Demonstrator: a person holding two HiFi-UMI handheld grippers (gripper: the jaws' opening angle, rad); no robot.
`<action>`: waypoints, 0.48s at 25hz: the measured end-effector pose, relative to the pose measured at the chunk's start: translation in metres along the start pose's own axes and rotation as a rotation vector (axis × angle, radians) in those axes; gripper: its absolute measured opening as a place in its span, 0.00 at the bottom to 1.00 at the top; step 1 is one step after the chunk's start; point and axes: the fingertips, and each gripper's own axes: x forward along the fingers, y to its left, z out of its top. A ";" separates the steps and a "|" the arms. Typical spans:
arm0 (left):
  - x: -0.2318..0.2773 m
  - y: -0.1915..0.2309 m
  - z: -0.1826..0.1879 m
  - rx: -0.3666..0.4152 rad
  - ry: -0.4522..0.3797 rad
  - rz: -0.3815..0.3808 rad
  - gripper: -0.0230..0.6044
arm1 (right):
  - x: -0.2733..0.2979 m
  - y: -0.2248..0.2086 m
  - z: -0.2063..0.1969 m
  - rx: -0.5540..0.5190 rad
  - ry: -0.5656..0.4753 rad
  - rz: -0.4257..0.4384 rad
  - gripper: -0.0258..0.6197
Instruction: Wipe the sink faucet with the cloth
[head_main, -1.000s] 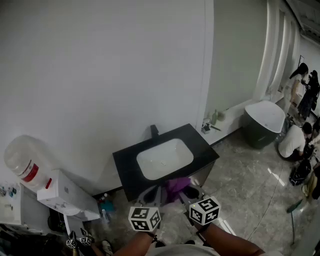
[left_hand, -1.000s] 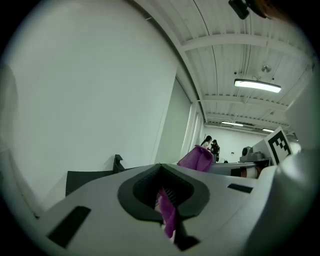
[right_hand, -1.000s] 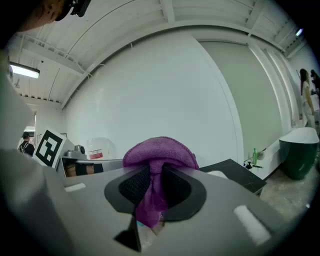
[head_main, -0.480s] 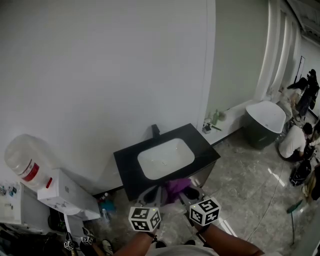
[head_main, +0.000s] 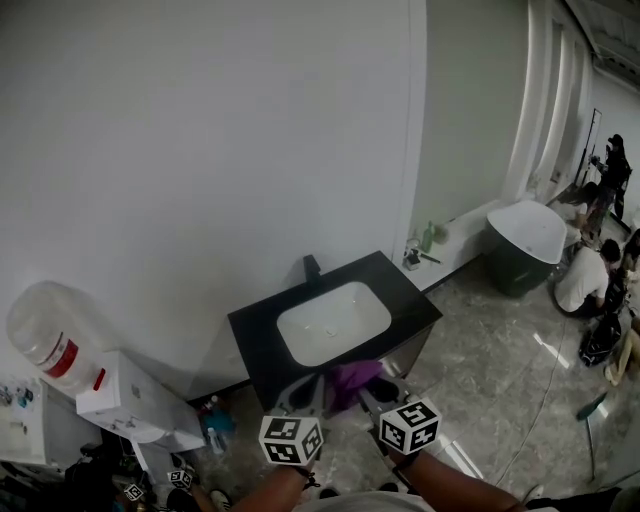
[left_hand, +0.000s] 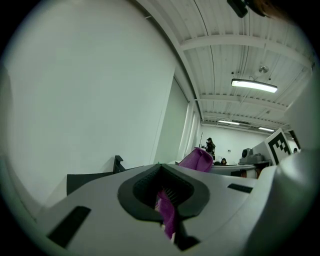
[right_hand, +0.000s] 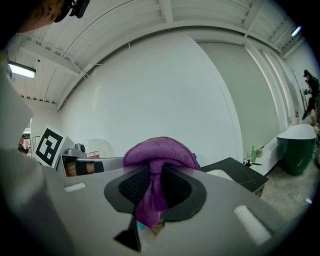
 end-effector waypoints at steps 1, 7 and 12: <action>0.000 0.003 0.001 0.004 0.001 -0.005 0.04 | 0.002 0.001 0.000 0.001 -0.003 -0.005 0.15; 0.012 0.023 0.004 0.022 0.015 -0.019 0.04 | 0.024 -0.004 0.001 0.012 -0.013 -0.024 0.15; 0.050 0.044 0.006 0.018 0.025 -0.009 0.04 | 0.058 -0.032 0.008 0.010 -0.010 -0.016 0.15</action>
